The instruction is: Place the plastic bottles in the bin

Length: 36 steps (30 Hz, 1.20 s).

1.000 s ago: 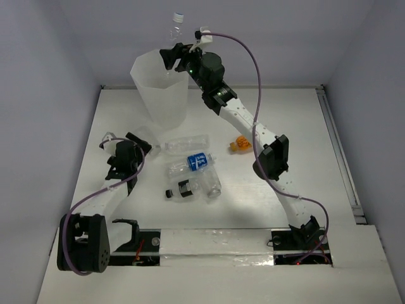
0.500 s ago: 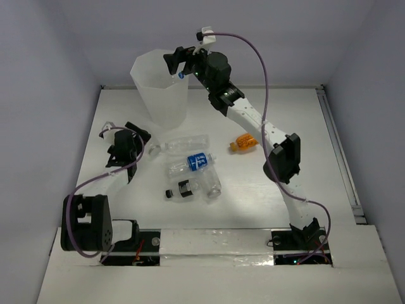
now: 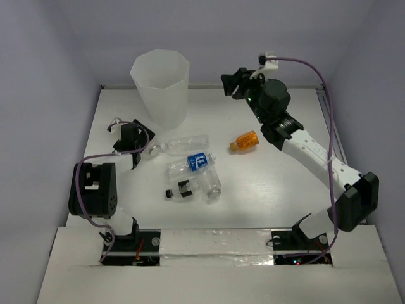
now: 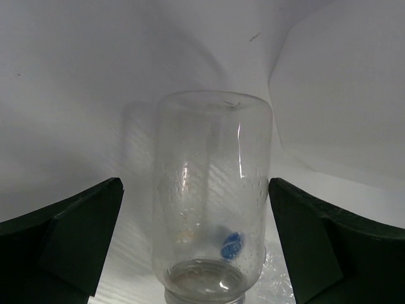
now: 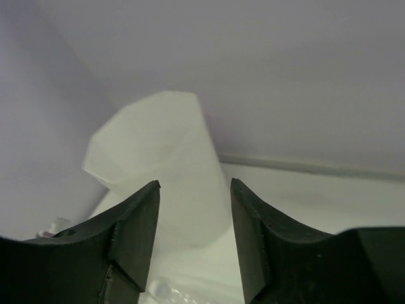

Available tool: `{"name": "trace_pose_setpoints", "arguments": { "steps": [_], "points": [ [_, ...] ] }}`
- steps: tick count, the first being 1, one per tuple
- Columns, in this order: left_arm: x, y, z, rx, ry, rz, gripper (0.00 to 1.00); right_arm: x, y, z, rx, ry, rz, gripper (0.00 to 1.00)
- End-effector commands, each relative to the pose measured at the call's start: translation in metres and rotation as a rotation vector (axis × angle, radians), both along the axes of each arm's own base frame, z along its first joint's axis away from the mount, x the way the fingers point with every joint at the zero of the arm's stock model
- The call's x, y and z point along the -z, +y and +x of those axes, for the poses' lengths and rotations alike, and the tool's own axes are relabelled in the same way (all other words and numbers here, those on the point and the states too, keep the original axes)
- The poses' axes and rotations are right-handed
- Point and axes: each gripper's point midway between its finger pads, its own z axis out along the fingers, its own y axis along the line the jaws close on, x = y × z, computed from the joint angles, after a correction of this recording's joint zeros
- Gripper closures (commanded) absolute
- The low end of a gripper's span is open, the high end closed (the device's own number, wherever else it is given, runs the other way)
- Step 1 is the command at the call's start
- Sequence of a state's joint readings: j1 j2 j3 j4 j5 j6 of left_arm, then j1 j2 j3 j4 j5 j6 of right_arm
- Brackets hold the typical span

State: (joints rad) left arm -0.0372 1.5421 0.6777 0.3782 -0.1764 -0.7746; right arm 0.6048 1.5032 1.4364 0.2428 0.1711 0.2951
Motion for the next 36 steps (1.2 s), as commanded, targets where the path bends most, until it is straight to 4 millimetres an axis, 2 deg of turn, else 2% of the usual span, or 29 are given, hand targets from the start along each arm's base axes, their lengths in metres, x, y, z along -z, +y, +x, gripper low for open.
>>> {"name": "trace_pose_setpoints", "arguments": {
  "steps": [1, 2, 3, 4, 5, 8, 9, 10, 12, 13, 15, 16, 18, 19, 21, 22, 23, 24, 25, 26, 28, 29, 31, 32, 33, 35, 36],
  "points": [
    [-0.008, 0.002, 0.018, 0.005, -0.045, 0.016, 0.02, 0.035, -0.037, 0.000, 0.106, 0.102, 0.060, 0.38],
    [-0.007, 0.002, 0.021, 0.002, -0.052, 0.012, 0.03, 0.067, -0.044, -0.002, 0.122, 0.177, 0.026, 0.25],
    [-0.006, 0.001, 0.022, 0.002, -0.053, 0.009, 0.05, 0.076, -0.052, -0.005, 0.130, 0.207, 0.036, 0.20],
    [0.000, 0.000, 0.022, 0.007, -0.042, 0.006, 0.09, 0.092, -0.059, -0.006, 0.140, 0.250, 0.021, 0.15],
    [0.000, 0.000, 0.024, 0.007, -0.047, 0.006, 0.11, 0.117, -0.070, -0.005, 0.155, 0.302, 0.003, 0.10],
    [-0.004, 0.001, 0.025, -0.001, -0.067, 0.007, 0.24, 0.154, -0.091, -0.006, 0.196, 0.385, -0.018, 0.07],
    [-0.004, 0.002, 0.022, -0.002, -0.068, 0.009, 0.27, 0.172, -0.099, -0.009, 0.210, 0.421, -0.032, 0.06],
    [-0.014, 0.003, 0.022, -0.009, -0.094, 0.014, 0.33, 0.178, -0.104, -0.009, 0.219, 0.435, -0.029, 0.06],
    [-0.018, 0.006, 0.015, -0.019, -0.109, 0.018, 0.38, 0.195, -0.119, -0.010, 0.251, 0.481, -0.040, 0.06],
    [-0.035, 0.007, 0.014, -0.029, -0.152, 0.020, 0.43, 0.204, -0.121, -0.013, 0.254, 0.513, -0.058, 0.04],
    [-0.042, 0.010, 0.005, -0.051, -0.175, 0.016, 0.43, 0.218, -0.127, -0.016, 0.267, 0.549, -0.089, 0.02],
    [-0.060, 0.011, 0.002, -0.056, -0.225, 0.008, 0.44, 0.222, -0.128, -0.017, 0.266, 0.557, -0.095, 0.02],
    [-0.071, 0.009, -0.008, -0.058, -0.263, -0.014, 0.44, 0.234, -0.132, -0.025, 0.277, 0.594, -0.112, 0.01],
    [-0.095, 0.008, -0.012, -0.054, -0.328, -0.020, 0.44, 0.240, -0.135, -0.028, 0.288, 0.607, -0.120, 0.00],
    [-0.110, 0.008, -0.023, -0.052, -0.369, -0.025, 0.45, 0.246, -0.145, -0.029, 0.344, 0.621, -0.128, 0.00],
    [-0.133, 0.004, -0.031, -0.037, -0.429, -0.031, 0.45, 0.256, -0.147, -0.030, 0.355, 0.653, -0.149, 0.00],
    [-0.145, 0.000, -0.036, -0.026, -0.461, -0.034, 0.45, 0.255, -0.151, -0.030, 0.364, 0.660, -0.148, 0.00],
    [-0.156, -0.005, -0.040, -0.011, -0.488, -0.039, 0.45, 0.265, -0.151, -0.028, 0.374, 0.687, -0.159, 0.00],
    [-0.179, -0.008, -0.048, 0.003, -0.548, -0.038, 0.45, 0.268, -0.149, -0.027, 0.371, 0.699, -0.151, 0.00],
    [-0.187, -0.010, -0.053, 0.009, -0.559, -0.035, 0.45, 0.271, -0.149, -0.025, 0.361, 0.712, -0.143, 0.00],
    [-0.224, -0.016, -0.063, 0.025, -0.632, -0.033, 0.44, 0.281, -0.146, -0.022, 0.358, 0.744, -0.133, 0.00],
    [-0.233, -0.018, -0.066, 0.030, -0.644, -0.022, 0.44, 0.281, -0.149, -0.019, 0.368, 0.743, -0.119, 0.00],
    [-0.271, -0.020, -0.075, 0.039, -0.725, -0.029, 0.44, 0.281, -0.145, -0.017, 0.358, 0.750, -0.099, 0.00],
    [-0.281, -0.024, -0.077, 0.051, -0.742, -0.031, 0.44, 0.282, -0.143, -0.016, 0.354, 0.757, -0.094, 0.00],
    [-0.303, -0.023, -0.080, 0.049, -0.785, -0.032, 0.44, 0.280, -0.140, -0.014, 0.346, 0.760, -0.083, 0.00],
    [-0.321, -0.026, -0.079, 0.059, -0.810, -0.033, 0.43, 0.290, -0.135, -0.011, 0.330, 0.788, -0.084, 0.00],
    [-0.343, -0.026, -0.081, 0.062, -0.850, -0.032, 0.43, 0.294, -0.133, -0.011, 0.323, 0.798, -0.083, 0.00]
  ]
}}
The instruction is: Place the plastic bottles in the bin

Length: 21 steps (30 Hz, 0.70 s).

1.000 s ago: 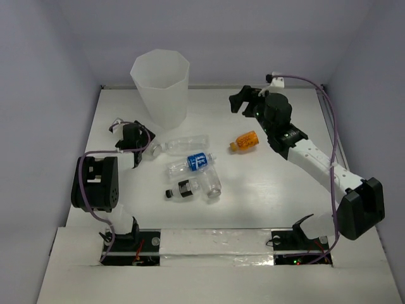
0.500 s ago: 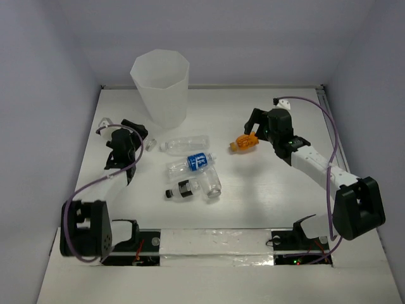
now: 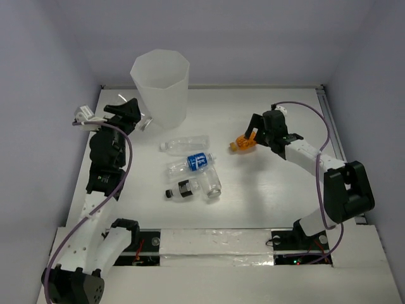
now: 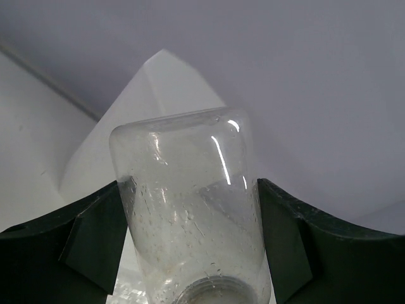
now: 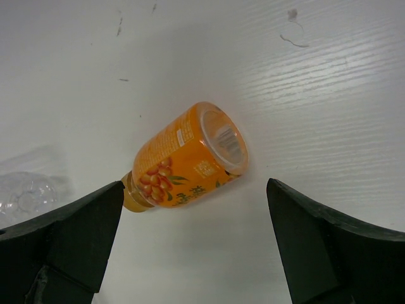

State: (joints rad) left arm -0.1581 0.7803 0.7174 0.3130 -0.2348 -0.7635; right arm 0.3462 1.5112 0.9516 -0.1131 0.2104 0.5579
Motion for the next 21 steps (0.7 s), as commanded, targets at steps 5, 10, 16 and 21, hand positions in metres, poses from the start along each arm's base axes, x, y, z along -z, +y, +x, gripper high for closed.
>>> {"name": "trace_pose_setpoints", "arguments": {
  "steps": [5, 10, 16, 21],
  "points": [
    [-0.093, -0.009, 0.014, 0.005, -0.131, 0.048, 0.42, 0.000, 0.020, 0.022, -0.005, -0.006, 0.099, 0.00],
    [-0.120, -0.016, 0.042, -0.006, -0.116, 0.117, 0.41, 0.010, 0.026, 0.027, -0.004, 0.020, 0.117, 0.00],
    [-0.144, -0.016, 0.076, -0.048, -0.136, 0.187, 0.40, 0.019, 0.023, 0.033, 0.013, 0.042, 0.085, 0.00],
    [-0.153, -0.015, 0.102, -0.113, -0.146, 0.289, 0.39, 0.026, 0.024, 0.042, 0.009, 0.062, 0.060, 0.01]
  ]
}}
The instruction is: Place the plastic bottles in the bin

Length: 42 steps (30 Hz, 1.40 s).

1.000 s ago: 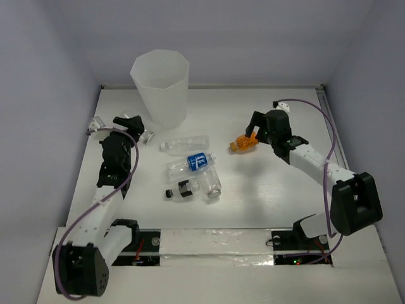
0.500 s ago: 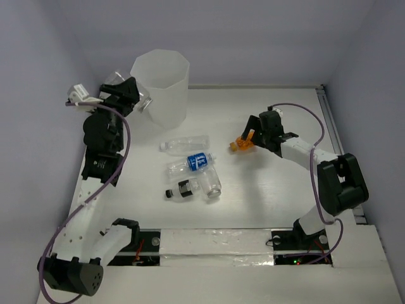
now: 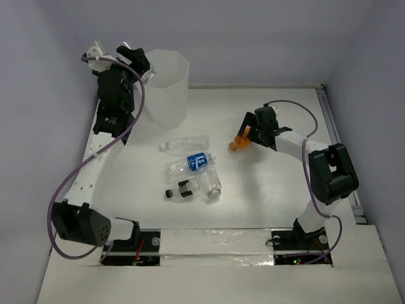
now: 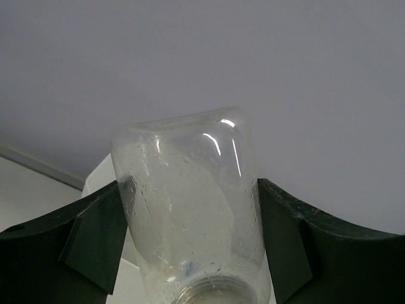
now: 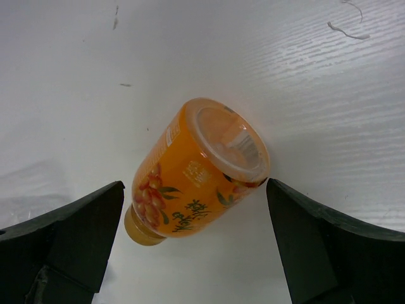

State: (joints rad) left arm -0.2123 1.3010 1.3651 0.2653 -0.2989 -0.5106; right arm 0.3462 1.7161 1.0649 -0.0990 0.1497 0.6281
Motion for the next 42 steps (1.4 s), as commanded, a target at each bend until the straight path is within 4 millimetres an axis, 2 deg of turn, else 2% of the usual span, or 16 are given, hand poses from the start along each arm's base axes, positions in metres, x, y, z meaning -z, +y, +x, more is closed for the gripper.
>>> {"name": "trace_pose_setpoints", "arguments": {
  "steps": [1, 3, 6, 7, 9, 10, 15, 19, 23, 29, 35, 36, 37, 39, 40, 42],
  "points": [
    [-0.033, 0.006, 0.008, -0.068, -0.088, 0.082, 0.39, -0.011, 0.001, 0.019, 0.008, -0.033, -0.014, 0.01],
    [-0.041, 0.006, 0.015, -0.077, -0.104, 0.119, 0.39, -0.003, 0.000, 0.020, 0.007, -0.015, -0.029, 0.03],
    [-0.035, -0.002, 0.039, -0.080, -0.087, 0.171, 0.38, 0.005, -0.001, 0.023, 0.000, 0.003, -0.056, 0.05],
    [-0.022, -0.004, 0.052, -0.087, -0.055, 0.207, 0.38, 0.005, -0.001, 0.025, -0.005, 0.002, -0.064, 0.05],
    [-0.026, -0.008, 0.060, -0.092, -0.061, 0.234, 0.38, 0.008, -0.003, 0.027, -0.003, 0.012, -0.083, 0.05],
    [-0.014, -0.012, 0.071, -0.103, -0.032, 0.274, 0.38, 0.008, -0.004, 0.028, -0.006, 0.012, -0.091, 0.05],
    [-0.012, -0.015, 0.094, -0.139, -0.020, 0.332, 0.37, 0.010, -0.008, 0.032, -0.012, 0.019, -0.113, 0.08],
    [0.009, -0.018, 0.118, -0.149, 0.026, 0.378, 0.33, 0.003, -0.011, 0.032, -0.012, -0.009, -0.123, 0.17],
    [0.022, -0.019, 0.129, -0.156, 0.051, 0.395, 0.27, -0.026, -0.011, 0.034, -0.012, -0.097, -0.104, 0.20],
    [0.018, -0.023, 0.123, -0.122, 0.055, 0.382, 0.06, -0.110, -0.011, 0.029, -0.010, -0.300, -0.034, 0.24],
    [-0.026, -0.034, 0.086, -0.019, -0.035, 0.274, 0.08, -0.197, 0.005, 0.017, -0.086, -0.478, 0.088, 0.27],
    [-0.020, -0.036, 0.082, 0.002, -0.027, 0.257, 0.08, -0.212, 0.013, 0.014, -0.114, -0.512, 0.117, 0.27],
    [-0.033, -0.040, 0.069, 0.036, -0.060, 0.235, 0.10, -0.236, 0.021, 0.013, -0.134, -0.566, 0.145, 0.27],
    [-0.021, -0.047, 0.059, 0.093, -0.049, 0.153, 0.11, -0.266, 0.032, 0.010, -0.165, -0.626, 0.177, 0.27],
    [-0.033, -0.051, 0.041, 0.141, -0.078, 0.129, 0.13, -0.299, 0.043, 0.007, -0.191, -0.685, 0.202, 0.27],
    [-0.027, -0.059, 0.024, 0.190, -0.089, 0.077, 0.14, -0.324, 0.058, 0.007, -0.228, -0.728, 0.229, 0.27]
  ]
}}
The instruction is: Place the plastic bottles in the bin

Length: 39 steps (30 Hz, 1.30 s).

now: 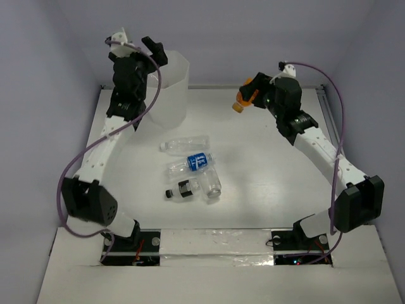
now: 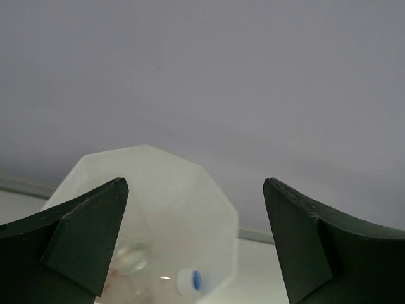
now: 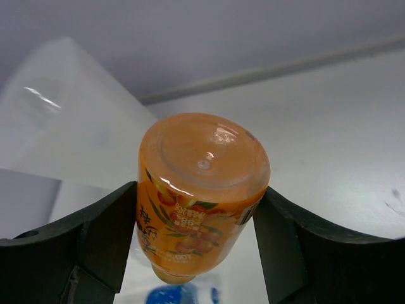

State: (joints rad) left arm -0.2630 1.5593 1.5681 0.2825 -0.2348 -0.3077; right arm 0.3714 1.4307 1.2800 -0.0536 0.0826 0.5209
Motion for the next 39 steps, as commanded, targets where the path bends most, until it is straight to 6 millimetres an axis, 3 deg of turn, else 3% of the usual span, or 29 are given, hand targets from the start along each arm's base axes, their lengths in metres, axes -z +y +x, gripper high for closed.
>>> {"name": "trace_pose_setpoints", "arguments": {
  "steps": [1, 2, 3, 4, 5, 6, 7, 8, 9, 10, 11, 12, 13, 14, 15, 16, 17, 18, 21, 22, 23, 24, 26, 31, 34, 38, 39],
  "points": [
    [-0.028, -0.012, -0.059, 0.133, -0.100, -0.189, 0.15, -0.105, 0.044, -0.009, -0.139, -0.232, 0.104, 0.27],
    [-0.022, -0.013, -0.069, 0.138, -0.112, -0.215, 0.15, -0.140, 0.048, -0.011, -0.151, -0.299, 0.135, 0.27],
    [-0.013, -0.016, -0.078, 0.149, -0.105, -0.229, 0.15, -0.144, 0.062, -0.008, -0.195, -0.303, 0.141, 0.28],
    [0.011, -0.009, -0.093, 0.130, -0.072, -0.250, 0.16, -0.156, 0.074, -0.010, -0.239, -0.322, 0.159, 0.28],
    [0.020, -0.010, -0.102, 0.136, -0.071, -0.259, 0.17, -0.189, 0.083, -0.016, -0.267, -0.388, 0.191, 0.28],
    [0.058, -0.014, -0.107, 0.138, -0.006, -0.247, 0.18, -0.184, 0.098, -0.005, -0.295, -0.376, 0.193, 0.28],
    [0.056, -0.008, -0.119, 0.133, -0.021, -0.255, 0.19, -0.188, 0.105, 0.001, -0.312, -0.380, 0.207, 0.28],
    [0.070, -0.009, -0.126, 0.129, 0.010, -0.258, 0.20, -0.193, 0.117, 0.002, -0.341, -0.387, 0.221, 0.28],
    [0.079, -0.009, -0.132, 0.127, 0.027, -0.260, 0.20, -0.220, 0.127, -0.003, -0.372, -0.440, 0.253, 0.28],
    [0.096, -0.007, -0.144, 0.121, 0.048, -0.259, 0.20, -0.203, 0.142, 0.015, -0.390, -0.408, 0.254, 0.28],
    [0.109, -0.004, -0.149, 0.111, 0.073, -0.276, 0.20, -0.207, 0.152, 0.018, -0.406, -0.419, 0.266, 0.28],
    [0.135, -0.006, -0.156, 0.114, 0.118, -0.271, 0.21, -0.233, 0.158, 0.013, -0.423, -0.476, 0.292, 0.28],
    [0.134, -0.004, -0.165, 0.125, 0.101, -0.281, 0.21, -0.237, 0.162, 0.018, -0.432, -0.489, 0.304, 0.28],
    [0.145, -0.006, -0.170, 0.133, 0.128, -0.284, 0.22, -0.216, 0.181, 0.035, -0.448, -0.462, 0.297, 0.28],
    [0.154, -0.008, -0.175, 0.142, 0.145, -0.277, 0.22, -0.216, 0.190, 0.037, -0.463, -0.469, 0.302, 0.28],
    [0.165, -0.009, -0.182, 0.151, 0.162, -0.263, 0.22, -0.241, 0.188, 0.035, -0.458, -0.532, 0.320, 0.28],
    [0.177, -0.015, -0.190, 0.165, 0.200, -0.241, 0.22, -0.219, 0.204, 0.050, -0.465, -0.507, 0.308, 0.28],
    [0.188, -0.018, -0.195, 0.167, 0.222, -0.217, 0.22, -0.218, 0.206, 0.055, -0.454, -0.520, 0.307, 0.28],
    [0.189, -0.027, -0.221, 0.193, 0.195, -0.187, 0.22, -0.223, 0.228, 0.052, -0.461, -0.618, 0.330, 0.26],
    [0.190, -0.031, -0.225, 0.206, 0.196, -0.179, 0.22, -0.215, 0.233, 0.055, -0.452, -0.611, 0.317, 0.26],
    [0.195, -0.033, -0.230, 0.214, 0.212, -0.162, 0.21, -0.223, 0.230, 0.057, -0.432, -0.644, 0.315, 0.26],
    [0.198, -0.041, -0.236, 0.242, 0.221, -0.151, 0.21, -0.207, 0.241, 0.064, -0.423, -0.631, 0.296, 0.26],
    [0.207, -0.047, -0.240, 0.260, 0.255, -0.123, 0.18, -0.205, 0.243, 0.070, -0.387, -0.645, 0.287, 0.25],
    [0.235, -0.068, -0.250, 0.298, 0.341, -0.041, 0.14, -0.167, 0.251, 0.094, -0.347, -0.605, 0.239, 0.09],
    [0.250, -0.079, -0.257, 0.324, 0.391, 0.011, 0.11, -0.156, 0.253, 0.097, -0.346, -0.591, 0.211, 0.04],
    [0.258, -0.092, -0.266, 0.386, 0.420, 0.055, 0.04, -0.159, 0.248, 0.094, -0.343, -0.599, 0.170, 0.03],
    [0.259, -0.095, -0.269, 0.404, 0.423, 0.067, 0.04, -0.179, 0.240, 0.084, -0.341, -0.628, 0.180, 0.02]
  ]
}}
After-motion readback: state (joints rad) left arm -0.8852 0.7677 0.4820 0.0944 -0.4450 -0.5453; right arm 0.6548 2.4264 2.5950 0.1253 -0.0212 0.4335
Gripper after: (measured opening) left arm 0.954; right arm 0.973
